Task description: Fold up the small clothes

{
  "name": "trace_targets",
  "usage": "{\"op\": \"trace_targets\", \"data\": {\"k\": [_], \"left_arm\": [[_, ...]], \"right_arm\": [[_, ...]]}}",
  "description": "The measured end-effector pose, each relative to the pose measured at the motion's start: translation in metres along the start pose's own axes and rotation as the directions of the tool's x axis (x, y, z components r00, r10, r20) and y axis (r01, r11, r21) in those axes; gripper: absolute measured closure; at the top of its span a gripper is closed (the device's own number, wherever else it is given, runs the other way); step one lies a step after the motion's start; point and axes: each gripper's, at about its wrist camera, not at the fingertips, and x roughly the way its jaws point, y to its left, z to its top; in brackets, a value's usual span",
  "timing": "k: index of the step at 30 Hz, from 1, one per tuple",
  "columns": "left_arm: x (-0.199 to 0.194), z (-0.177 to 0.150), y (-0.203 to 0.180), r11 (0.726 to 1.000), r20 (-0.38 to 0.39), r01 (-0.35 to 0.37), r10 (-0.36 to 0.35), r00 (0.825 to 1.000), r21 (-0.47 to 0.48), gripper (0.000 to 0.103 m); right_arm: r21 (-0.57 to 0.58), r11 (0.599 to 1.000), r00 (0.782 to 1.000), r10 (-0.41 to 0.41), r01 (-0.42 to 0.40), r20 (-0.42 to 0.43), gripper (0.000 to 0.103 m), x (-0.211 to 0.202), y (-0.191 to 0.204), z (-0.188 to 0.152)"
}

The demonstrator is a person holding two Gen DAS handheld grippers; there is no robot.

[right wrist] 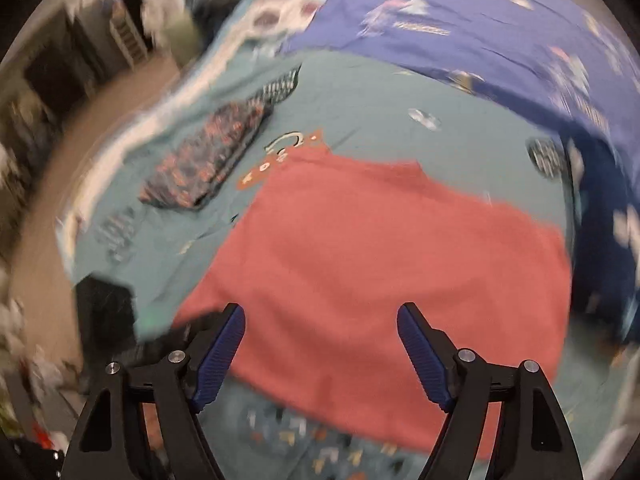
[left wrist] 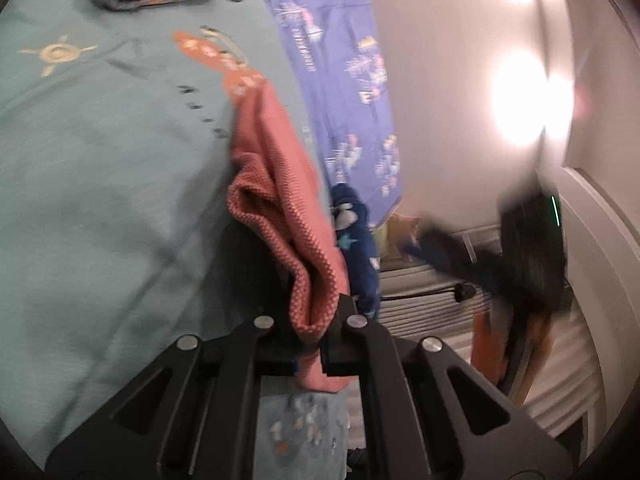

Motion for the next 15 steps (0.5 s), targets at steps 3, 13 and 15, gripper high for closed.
{"op": "trace_targets", "data": {"k": [3,13,15], "left_arm": [[0.000,0.005,-0.005,0.999,0.004,0.028,-0.028,1.000,0.019,0.096],[0.000,0.003,-0.005,0.996,-0.001,0.089,-0.089,0.996,0.021,0.096],[-0.001,0.002,0.003,0.993,0.002,0.119,-0.119,0.993,-0.017,0.096]], "right_arm": [[-0.042,0.998,0.988,-0.061,0.056,-0.141,0.023,0.029,0.034,0.054],[-0.460,0.803,0.793,-0.537,0.378,-0.287,0.023,0.143,0.157,0.084],[-0.470,0.797,0.752,-0.561,0.379,-0.345,0.024,0.160,0.158,0.079]]}}
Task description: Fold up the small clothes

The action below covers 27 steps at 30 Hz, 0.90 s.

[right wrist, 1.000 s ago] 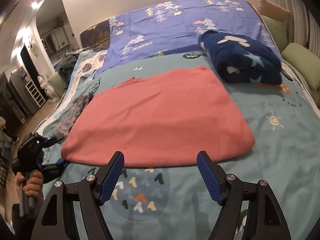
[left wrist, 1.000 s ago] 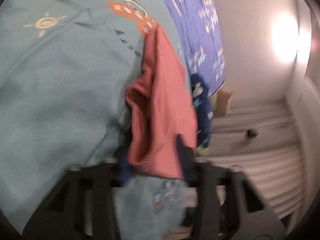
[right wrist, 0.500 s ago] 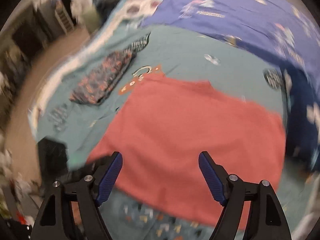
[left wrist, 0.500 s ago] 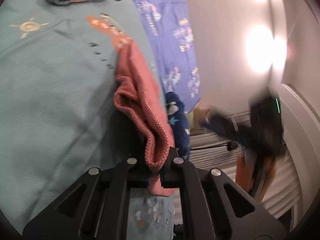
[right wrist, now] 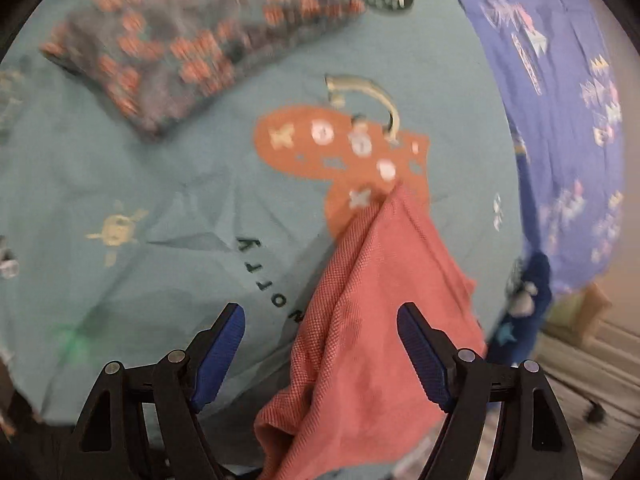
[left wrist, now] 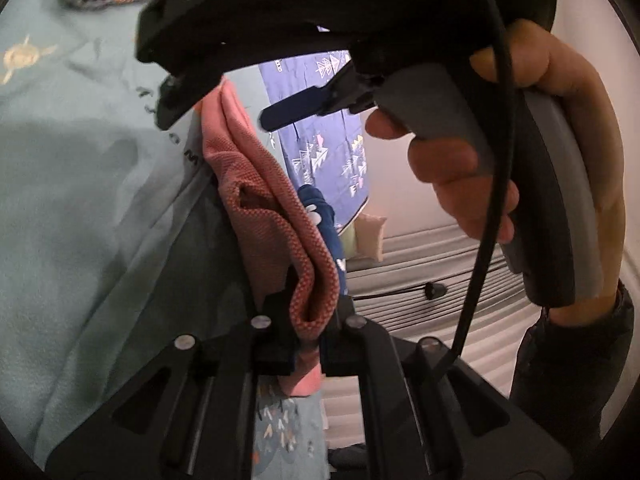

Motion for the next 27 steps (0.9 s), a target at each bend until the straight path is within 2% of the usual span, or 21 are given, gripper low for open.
{"op": "trace_targets", "data": {"k": [2,4,5,6,8,10,11,12,16,20,21,26,27], "left_arm": [[-0.001,-0.001,0.003,1.000,0.004,0.006,-0.006,1.000,-0.007,0.096],[0.000,-0.001,0.003,1.000,0.002,0.007,-0.007,1.000,-0.006,0.096],[0.000,-0.002,0.002,1.000,0.002,0.005,-0.005,1.000,-0.007,0.096],[-0.002,-0.005,0.000,1.000,0.003,0.002,-0.001,1.000,-0.008,0.096],[-0.002,-0.006,-0.002,1.000,0.000,-0.011,0.011,1.000,-0.008,0.096],[-0.002,-0.008,-0.007,1.000,-0.001,-0.023,0.023,1.000,0.000,0.096],[-0.001,-0.007,-0.011,1.000,0.000,-0.026,0.026,1.000,0.005,0.096],[-0.001,-0.007,-0.015,1.000,-0.001,-0.026,0.026,1.000,0.010,0.096],[0.002,-0.008,-0.032,0.999,-0.009,-0.033,0.033,0.999,0.013,0.096],[0.018,-0.009,-0.056,0.992,-0.002,-0.084,0.085,0.996,0.091,0.096],[0.021,-0.009,-0.058,0.992,-0.003,-0.086,0.087,0.996,0.097,0.096],[0.038,-0.017,-0.083,0.986,-0.010,-0.102,0.104,0.994,0.135,0.096],[0.027,-0.013,-0.081,0.984,-0.012,-0.101,0.104,0.995,0.146,0.096]], "right_arm": [[0.018,1.000,1.000,-0.008,0.008,-0.026,0.024,0.008,0.001,0.002],[0.028,0.996,0.996,-0.084,0.085,-0.029,0.028,0.017,0.000,0.005],[0.028,0.993,0.992,-0.117,0.118,-0.041,0.034,0.022,0.000,0.006],[0.029,0.992,0.991,-0.122,0.124,-0.057,0.040,0.026,0.000,0.007],[0.027,0.993,0.991,-0.112,0.114,-0.074,0.044,0.033,-0.002,0.007],[0.031,0.994,0.992,-0.101,0.103,-0.074,0.060,0.032,-0.004,0.007],[0.040,0.992,0.991,-0.113,0.116,-0.073,0.084,0.029,-0.008,0.008],[0.043,0.988,0.988,-0.145,0.147,-0.060,0.091,0.025,-0.012,0.006],[0.059,0.992,0.994,-0.110,0.110,-0.013,0.094,0.011,-0.026,-0.002],[0.118,0.993,0.998,-0.037,0.031,0.054,0.095,-0.008,-0.054,-0.017],[0.122,0.992,0.998,-0.033,0.027,0.047,0.095,-0.015,-0.052,-0.017],[0.176,0.983,0.994,0.042,-0.060,0.102,0.095,-0.037,-0.087,-0.044],[0.189,0.979,0.992,0.052,-0.073,0.115,0.095,-0.041,-0.094,-0.050]]}}
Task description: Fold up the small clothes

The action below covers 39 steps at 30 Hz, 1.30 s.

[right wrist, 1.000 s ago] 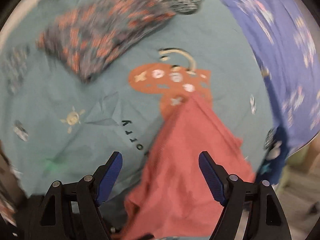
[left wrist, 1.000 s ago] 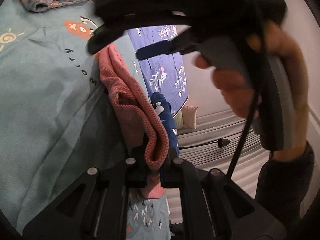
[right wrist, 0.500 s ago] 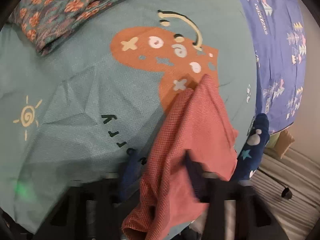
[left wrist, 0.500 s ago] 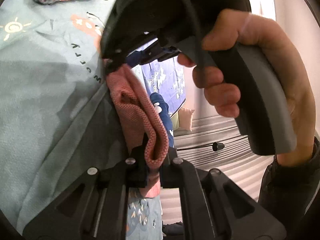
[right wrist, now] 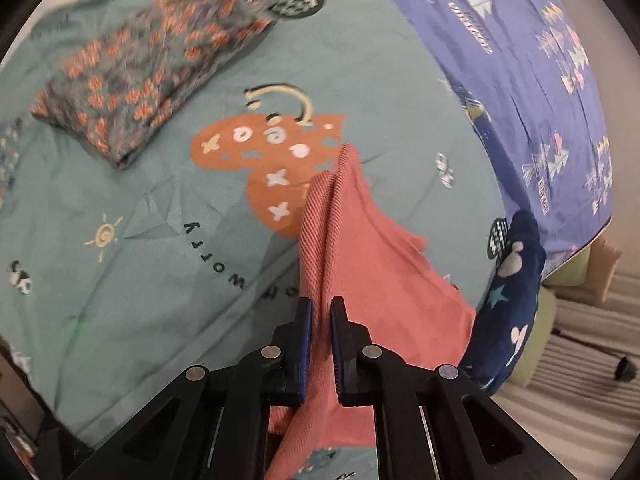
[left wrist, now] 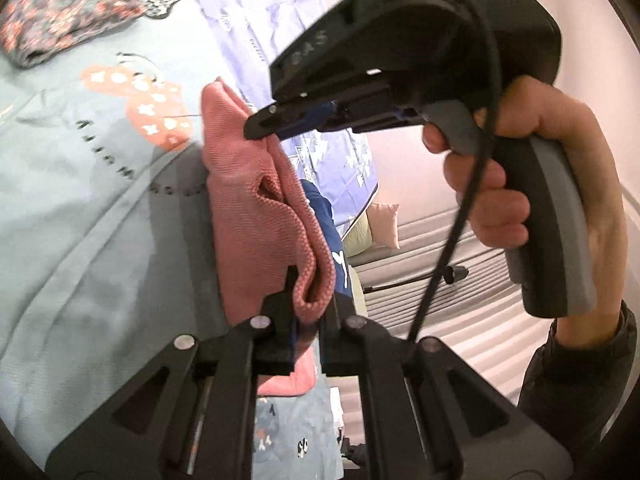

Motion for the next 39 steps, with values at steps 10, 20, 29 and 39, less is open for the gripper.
{"op": "trace_targets", "data": {"k": [10,20,29,39], "left_arm": [[0.017,-0.010,-0.040,0.990,-0.023,-0.052,0.055,0.998,0.134,0.095],[0.012,-0.021,-0.005,0.991,-0.041,-0.084,0.089,0.995,0.104,0.095],[-0.066,-0.020,0.063,0.939,0.055,-0.343,0.343,0.938,-0.012,0.069],[-0.059,-0.031,0.071,0.927,-0.020,-0.370,0.369,0.929,-0.059,0.058]], "right_arm": [[0.128,0.981,0.988,0.133,-0.143,0.082,0.096,-0.024,-0.075,-0.043],[-0.037,0.981,0.976,0.192,-0.190,0.106,0.041,0.005,-0.035,-0.038],[-0.133,0.972,0.977,0.205,-0.195,0.064,0.041,0.037,0.010,-0.022],[-0.149,0.971,0.980,0.194,-0.185,0.047,0.040,0.039,0.020,-0.020]]}}
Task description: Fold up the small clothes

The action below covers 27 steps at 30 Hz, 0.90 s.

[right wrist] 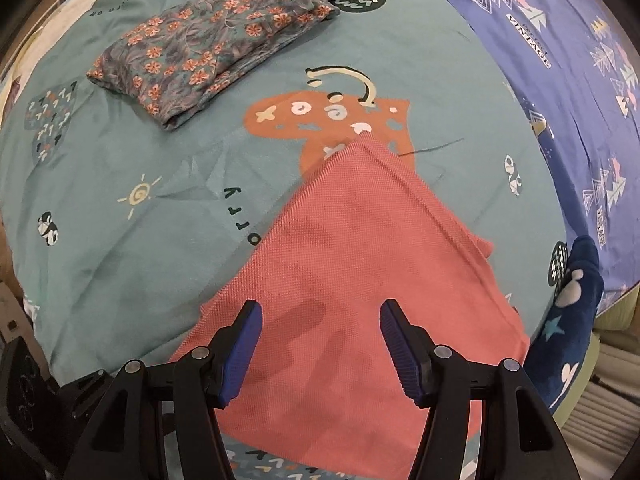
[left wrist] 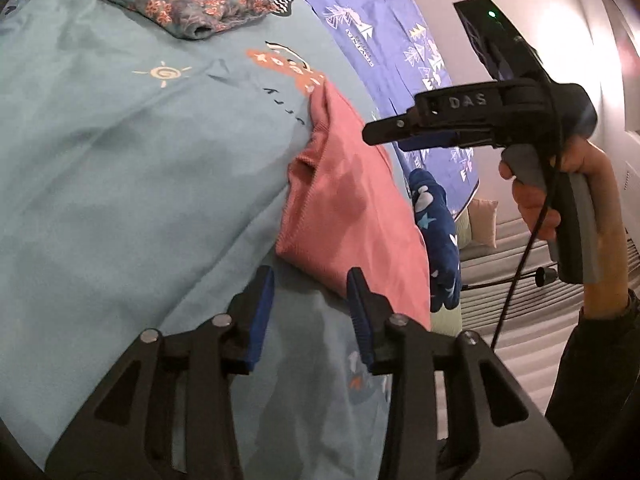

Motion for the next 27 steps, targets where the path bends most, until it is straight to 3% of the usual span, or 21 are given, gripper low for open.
{"op": "trace_targets", "data": {"k": [2,9,10,11,12,13,14,18,21,25,27], "left_arm": [[-0.002,-0.003,-0.004,0.999,0.001,0.034,-0.034,0.999,-0.011,0.046],[0.025,0.012,-0.012,0.995,-0.010,0.075,-0.076,0.997,-0.062,0.046],[0.029,0.015,-0.013,0.995,-0.006,0.080,-0.081,0.997,-0.063,0.049],[0.033,0.018,-0.016,0.996,-0.014,0.078,-0.078,0.997,-0.047,0.058],[0.039,0.020,-0.019,0.996,-0.026,0.079,-0.080,0.996,-0.033,0.067],[0.042,0.020,-0.019,0.996,-0.032,0.084,-0.086,0.996,-0.033,0.086],[0.046,0.020,-0.018,0.996,-0.024,0.084,-0.085,0.996,-0.042,0.093],[0.037,0.012,-0.014,0.998,0.135,0.028,-0.020,0.991,-0.061,0.093],[0.036,0.007,-0.025,1.000,0.167,-0.003,0.004,0.986,-0.007,0.095],[0.026,0.001,-0.040,0.998,0.239,0.008,-0.023,0.971,0.065,0.095],[0.021,-0.006,-0.057,0.988,0.284,-0.035,-0.010,0.959,0.152,0.095]], "right_arm": [[-0.006,1.000,1.000,-0.003,0.003,-0.002,0.040,0.000,0.000,-0.001],[0.037,0.999,1.000,0.012,-0.012,0.009,0.040,-0.005,-0.014,-0.007],[0.044,0.999,1.000,0.006,-0.007,0.007,0.040,-0.005,-0.016,-0.008],[0.051,0.999,1.000,0.000,0.000,0.006,0.040,-0.005,-0.018,-0.008],[0.059,0.998,1.000,-0.007,0.006,0.007,0.040,-0.005,-0.020,-0.007],[0.067,0.998,1.000,-0.010,0.009,0.007,0.040,-0.005,-0.021,-0.006],[0.072,0.997,1.000,-0.009,0.009,0.008,0.040,-0.004,-0.022,-0.006],[0.071,0.997,1.000,-0.002,0.000,0.025,0.039,-0.006,-0.015,-0.002],[0.066,0.998,0.999,0.003,-0.006,0.039,0.029,-0.009,-0.010,0.004],[0.091,0.996,0.999,0.015,-0.018,0.036,0.023,-0.010,-0.002,0.016],[0.082,0.997,1.000,-0.001,-0.001,0.029,0.020,-0.009,0.005,0.021]]}}
